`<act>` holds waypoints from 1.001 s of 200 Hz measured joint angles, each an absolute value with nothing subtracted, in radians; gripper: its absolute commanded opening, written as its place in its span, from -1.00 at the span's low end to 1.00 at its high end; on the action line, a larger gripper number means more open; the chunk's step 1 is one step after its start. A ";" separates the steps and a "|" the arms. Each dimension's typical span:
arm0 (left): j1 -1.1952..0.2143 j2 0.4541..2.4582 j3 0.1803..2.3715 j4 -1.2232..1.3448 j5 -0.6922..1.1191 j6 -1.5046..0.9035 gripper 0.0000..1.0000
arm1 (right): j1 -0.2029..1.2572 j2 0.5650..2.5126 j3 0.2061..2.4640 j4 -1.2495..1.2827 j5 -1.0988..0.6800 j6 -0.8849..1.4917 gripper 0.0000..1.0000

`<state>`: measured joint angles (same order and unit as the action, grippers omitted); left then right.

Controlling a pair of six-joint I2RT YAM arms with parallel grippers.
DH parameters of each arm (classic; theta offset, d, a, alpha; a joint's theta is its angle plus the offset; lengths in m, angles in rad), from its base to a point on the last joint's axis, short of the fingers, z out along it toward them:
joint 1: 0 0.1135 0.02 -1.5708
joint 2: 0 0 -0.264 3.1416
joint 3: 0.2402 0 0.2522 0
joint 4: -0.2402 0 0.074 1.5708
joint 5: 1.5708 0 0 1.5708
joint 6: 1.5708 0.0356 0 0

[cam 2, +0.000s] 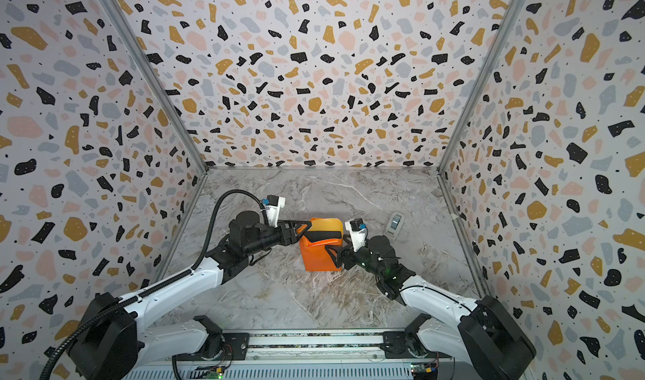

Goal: Wrap a gift box in wrapping paper
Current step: Smooth out the wrapping paper on the gift box.

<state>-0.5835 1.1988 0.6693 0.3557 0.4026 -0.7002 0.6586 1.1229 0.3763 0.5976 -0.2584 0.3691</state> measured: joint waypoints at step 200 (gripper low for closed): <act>-0.605 1.515 1.234 -0.502 0.081 -0.205 0.49 | 0.655 1.004 0.377 0.521 -0.252 0.354 0.73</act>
<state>-0.6052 1.5154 1.2339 -0.5018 0.0814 -0.2047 0.6548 1.0039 0.3767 0.5213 -0.2520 0.3538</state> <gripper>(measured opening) 0.749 0.862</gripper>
